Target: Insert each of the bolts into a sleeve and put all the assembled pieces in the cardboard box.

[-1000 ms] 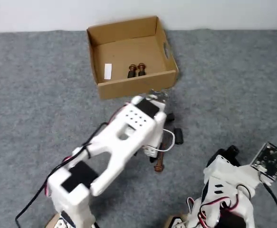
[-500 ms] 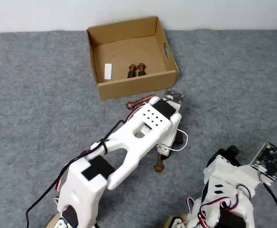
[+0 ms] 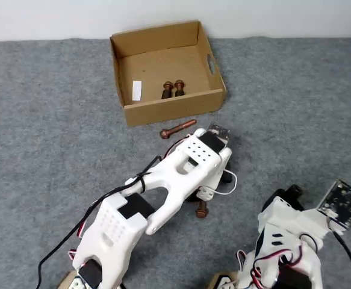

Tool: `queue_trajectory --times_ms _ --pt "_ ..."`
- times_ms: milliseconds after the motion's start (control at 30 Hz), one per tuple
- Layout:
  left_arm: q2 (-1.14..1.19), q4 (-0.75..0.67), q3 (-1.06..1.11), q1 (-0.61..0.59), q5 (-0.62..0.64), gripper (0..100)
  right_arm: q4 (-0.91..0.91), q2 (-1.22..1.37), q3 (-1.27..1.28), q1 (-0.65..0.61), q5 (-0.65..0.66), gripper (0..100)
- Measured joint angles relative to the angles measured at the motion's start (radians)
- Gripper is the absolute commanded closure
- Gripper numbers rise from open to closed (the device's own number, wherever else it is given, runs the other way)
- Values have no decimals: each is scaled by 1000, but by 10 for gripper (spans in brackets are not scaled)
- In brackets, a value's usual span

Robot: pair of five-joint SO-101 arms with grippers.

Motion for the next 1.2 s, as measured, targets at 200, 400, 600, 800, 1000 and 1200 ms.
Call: queue_trajectory --times_ms 200,400,600,800,1000,1200 --pt "-41 83 -118 0 8 972 0 0 0 0 0 989" --pt "-54 115 -147 31 9 843 0 0 0 0 0 989" --pt "-55 115 -144 49 29 825 0 0 0 0 0 989" --pt "-55 2 -6 57 29 826 0 0 0 0 0 989" --pt "-71 -138 147 54 35 912 0 0 0 0 0 989" --pt "-84 -167 161 58 38 995 0 0 0 0 0 989"
